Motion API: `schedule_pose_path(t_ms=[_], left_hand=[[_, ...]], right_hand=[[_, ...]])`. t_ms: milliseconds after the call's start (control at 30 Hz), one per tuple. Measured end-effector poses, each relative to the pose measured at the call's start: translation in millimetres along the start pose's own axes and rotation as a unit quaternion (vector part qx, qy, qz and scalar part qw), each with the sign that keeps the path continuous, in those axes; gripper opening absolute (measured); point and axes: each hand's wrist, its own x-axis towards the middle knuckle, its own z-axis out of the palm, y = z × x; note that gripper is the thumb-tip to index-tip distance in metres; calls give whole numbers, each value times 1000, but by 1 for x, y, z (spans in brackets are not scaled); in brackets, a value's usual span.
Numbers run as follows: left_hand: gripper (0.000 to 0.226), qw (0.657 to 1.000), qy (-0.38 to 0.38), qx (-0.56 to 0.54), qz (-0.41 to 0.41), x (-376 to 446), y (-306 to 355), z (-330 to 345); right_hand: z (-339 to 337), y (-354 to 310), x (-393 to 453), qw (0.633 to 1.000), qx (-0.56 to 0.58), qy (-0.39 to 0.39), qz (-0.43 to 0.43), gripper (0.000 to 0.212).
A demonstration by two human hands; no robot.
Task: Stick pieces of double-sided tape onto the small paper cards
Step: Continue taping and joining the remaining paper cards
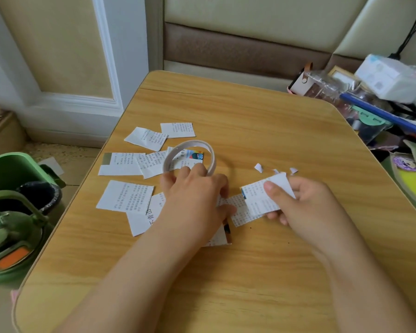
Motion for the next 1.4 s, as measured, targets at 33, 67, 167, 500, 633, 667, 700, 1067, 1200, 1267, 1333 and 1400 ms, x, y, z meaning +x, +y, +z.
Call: schedule_pose_path(t_ms=[33, 67, 167, 500, 633, 667, 700, 1067, 1200, 1267, 1333, 1400], left_hand=[[24, 1000, 4, -2, 1, 0, 0, 0], [21, 1000, 7, -7, 0, 0, -1, 1], [16, 1000, 8, -15, -6, 0, -4, 0], [6, 1000, 16, -22, -10, 1, -2, 3], [10, 1000, 14, -20, -13, 1, -1, 2], [11, 1000, 13, -19, -12, 1, -1, 2], [11, 1000, 14, -19, -12, 1, -1, 2], [10, 999, 26, -15, -14, 0, 0, 5], [11, 999, 24, -12, -18, 1, 2, 7], [13, 1000, 19, -9, -20, 2, 2, 7], [15, 1000, 16, -5, -19, 2, 2, 7], [15, 1000, 16, -5, -17, 2, 2, 7]], right_hand=[[2, 2, -3, 1000, 4, -13, 9, 19], [3, 4, -5, 1000, 3, -20, 10, 19], [3, 8, -3, 999, -19, -22, -15, 19], [16, 6, 4, 996, -62, 30, -64, 23], [20, 7, 3, 989, -120, 47, -78, 28], [20, 8, 3, 988, -128, 43, -77, 26], [19, 8, 2, 986, -139, 39, -78, 23], [25, 8, 0, 971, -213, 53, -92, 23], [27, 8, -5, 972, -198, 72, -107, 11], [27, 7, -10, 974, -190, 61, -110, 13], [26, 4, -14, 974, -190, 43, -112, 15], [24, 1, -16, 976, -191, 30, -97, 11]])
